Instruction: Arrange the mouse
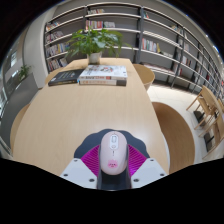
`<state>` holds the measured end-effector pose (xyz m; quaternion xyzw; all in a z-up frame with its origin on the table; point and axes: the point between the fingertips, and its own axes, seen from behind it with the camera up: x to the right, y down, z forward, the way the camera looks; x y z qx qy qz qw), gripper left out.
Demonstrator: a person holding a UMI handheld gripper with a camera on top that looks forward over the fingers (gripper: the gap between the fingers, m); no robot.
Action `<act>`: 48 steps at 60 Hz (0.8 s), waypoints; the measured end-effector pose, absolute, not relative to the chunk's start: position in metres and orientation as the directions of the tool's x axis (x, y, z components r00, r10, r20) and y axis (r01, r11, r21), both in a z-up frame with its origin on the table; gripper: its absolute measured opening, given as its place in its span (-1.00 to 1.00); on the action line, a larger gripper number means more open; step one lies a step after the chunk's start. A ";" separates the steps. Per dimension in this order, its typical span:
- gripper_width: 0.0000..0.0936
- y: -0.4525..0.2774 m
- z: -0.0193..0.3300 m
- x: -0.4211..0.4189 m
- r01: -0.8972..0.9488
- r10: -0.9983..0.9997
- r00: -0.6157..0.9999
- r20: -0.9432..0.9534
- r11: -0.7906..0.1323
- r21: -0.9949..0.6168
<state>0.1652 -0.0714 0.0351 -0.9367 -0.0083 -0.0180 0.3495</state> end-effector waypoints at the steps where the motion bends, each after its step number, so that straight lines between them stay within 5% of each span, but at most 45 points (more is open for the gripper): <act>1: -0.28 -0.074 0.029 0.165 0.030 0.006 0.999 0.040 -0.761 -0.648; 9: -0.21 -0.088 -0.010 0.162 0.036 0.020 0.999 0.033 -0.798 -0.601; 19: 0.03 -0.090 -0.011 0.164 0.024 0.012 1.000 0.024 -0.802 -0.596; 27: 0.65 -0.094 -0.004 0.183 0.050 -0.010 0.994 0.106 -0.832 -0.553; 48: 0.69 -0.103 0.182 0.122 0.035 -0.020 0.998 0.062 -0.651 -0.758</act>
